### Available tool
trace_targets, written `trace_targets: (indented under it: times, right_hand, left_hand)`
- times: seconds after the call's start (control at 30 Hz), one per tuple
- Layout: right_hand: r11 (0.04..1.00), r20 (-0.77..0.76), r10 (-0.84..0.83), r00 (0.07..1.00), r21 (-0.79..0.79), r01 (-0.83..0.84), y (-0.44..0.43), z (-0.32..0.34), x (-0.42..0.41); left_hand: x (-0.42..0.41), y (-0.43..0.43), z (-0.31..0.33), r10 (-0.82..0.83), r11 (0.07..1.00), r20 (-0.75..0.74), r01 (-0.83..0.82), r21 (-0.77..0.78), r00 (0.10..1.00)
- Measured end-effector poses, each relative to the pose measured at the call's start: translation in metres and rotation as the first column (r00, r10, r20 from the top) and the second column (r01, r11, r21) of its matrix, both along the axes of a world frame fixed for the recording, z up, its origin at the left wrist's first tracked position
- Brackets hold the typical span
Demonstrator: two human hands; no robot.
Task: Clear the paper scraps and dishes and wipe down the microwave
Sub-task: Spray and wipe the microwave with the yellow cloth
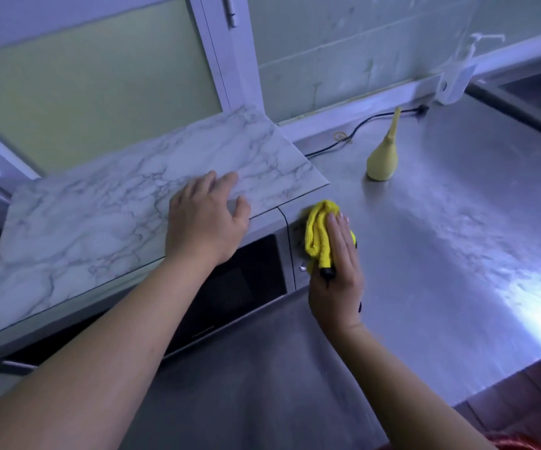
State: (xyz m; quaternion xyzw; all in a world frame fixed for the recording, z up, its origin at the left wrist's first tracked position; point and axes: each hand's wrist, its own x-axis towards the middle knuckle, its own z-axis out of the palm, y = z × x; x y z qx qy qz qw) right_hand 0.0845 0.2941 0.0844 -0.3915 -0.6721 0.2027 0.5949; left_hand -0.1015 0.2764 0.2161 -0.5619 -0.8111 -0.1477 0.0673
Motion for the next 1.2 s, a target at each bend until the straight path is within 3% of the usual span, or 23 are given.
trace_targets:
  times: [0.13, 0.23, 0.37, 0.43, 0.6, 0.73, 0.9, 1.07, 1.2]
  right_hand:
    - [0.968, 0.011, 0.002, 1.000, -0.253, 0.001, -0.017, -0.048, 0.006]
    - [0.852, 0.058, 0.053, 0.997, -0.523, -0.015, -0.033, -0.078, 0.014]
    - [0.793, 0.128, 0.112, 0.985, -0.609, -0.011, -0.039, -0.091, 0.018]
    - [0.765, 0.088, 0.108, 0.990, -0.643, -0.026, -0.037, -0.085, 0.018]
    - [0.560, -0.183, -0.002, 0.983, -0.815, -0.151, -0.028, -0.044, 0.039]
    - [0.644, -0.291, -0.123, 0.949, -0.751, -0.147, -0.015, 0.010, 0.056]
    - [0.794, -0.255, -0.032, 0.966, -0.594, -0.131, -0.002, 0.083, 0.031]
    - [0.825, -0.211, -0.071, 0.975, -0.562, -0.062, -0.029, 0.090, -0.023]
    - [0.789, -0.252, 0.049, 0.967, -0.584, -0.192, -0.059, 0.075, -0.034]
  left_hand:
    - [0.000, 0.000, 0.000, 0.004, 1.000, -0.004, -0.004, -0.007, 1.000]
    - [0.000, -0.001, 0.000, 0.005, 1.000, -0.002, -0.005, -0.011, 1.000]
    - [0.000, -0.001, 0.001, -0.004, 1.000, -0.002, 0.004, -0.010, 1.000]
    - [0.000, -0.001, 0.001, -0.004, 1.000, -0.001, 0.004, -0.010, 1.000]
    - [0.000, -0.002, 0.003, 0.000, 1.000, 0.018, 0.000, -0.002, 1.000]
    - [0.000, -0.002, 0.002, 0.001, 1.000, 0.028, -0.001, -0.002, 1.000]
    - [0.001, -0.002, 0.001, 0.000, 1.000, 0.027, 0.000, 0.002, 1.000]
    - [0.001, -0.001, 0.001, 0.003, 1.000, 0.023, -0.003, 0.007, 1.000]
    - [0.000, -0.001, 0.002, 0.006, 1.000, 0.023, -0.006, 0.010, 1.000]
